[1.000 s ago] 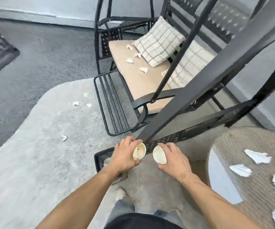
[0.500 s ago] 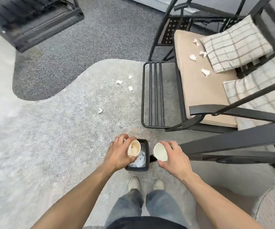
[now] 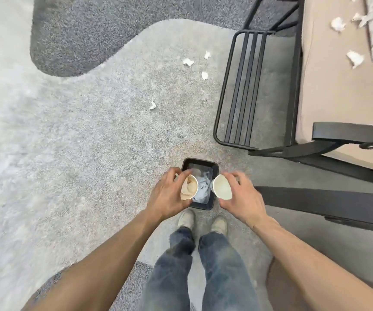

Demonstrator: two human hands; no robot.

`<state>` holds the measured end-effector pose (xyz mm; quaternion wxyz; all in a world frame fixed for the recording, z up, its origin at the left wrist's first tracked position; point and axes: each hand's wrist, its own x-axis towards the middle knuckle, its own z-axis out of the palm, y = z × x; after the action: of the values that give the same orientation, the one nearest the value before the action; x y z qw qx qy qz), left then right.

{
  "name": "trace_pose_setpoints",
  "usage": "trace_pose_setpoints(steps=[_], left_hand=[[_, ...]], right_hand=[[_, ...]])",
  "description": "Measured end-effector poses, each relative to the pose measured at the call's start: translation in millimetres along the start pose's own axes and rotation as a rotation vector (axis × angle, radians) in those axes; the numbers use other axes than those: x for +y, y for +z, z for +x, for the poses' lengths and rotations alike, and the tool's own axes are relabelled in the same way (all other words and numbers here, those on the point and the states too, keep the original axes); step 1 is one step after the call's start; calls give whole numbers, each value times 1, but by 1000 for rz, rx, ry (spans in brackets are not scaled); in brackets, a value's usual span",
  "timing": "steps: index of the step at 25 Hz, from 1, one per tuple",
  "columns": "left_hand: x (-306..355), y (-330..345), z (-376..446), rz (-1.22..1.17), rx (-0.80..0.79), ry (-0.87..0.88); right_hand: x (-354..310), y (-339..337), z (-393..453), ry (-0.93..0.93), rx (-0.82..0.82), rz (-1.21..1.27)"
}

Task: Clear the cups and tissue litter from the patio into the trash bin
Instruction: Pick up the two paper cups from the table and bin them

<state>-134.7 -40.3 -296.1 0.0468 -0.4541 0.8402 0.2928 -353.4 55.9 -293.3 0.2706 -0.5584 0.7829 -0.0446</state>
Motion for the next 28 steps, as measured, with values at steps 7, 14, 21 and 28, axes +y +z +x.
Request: trace_pose_setpoints(steps=[7,14,21,28], left_hand=[[-54,139,56,57,-99,-99],[-107,242,111,240,-137,-19],[-129,276,124,285,-174,1],[-117,231,127,258,-157,-3]], right_hand=[[51,129,81,13,-108,-8],[84,225,152,-75,-119,-110],[97,259,183,-146,-123,-248],[92,213,170,-111,-142,-132]])
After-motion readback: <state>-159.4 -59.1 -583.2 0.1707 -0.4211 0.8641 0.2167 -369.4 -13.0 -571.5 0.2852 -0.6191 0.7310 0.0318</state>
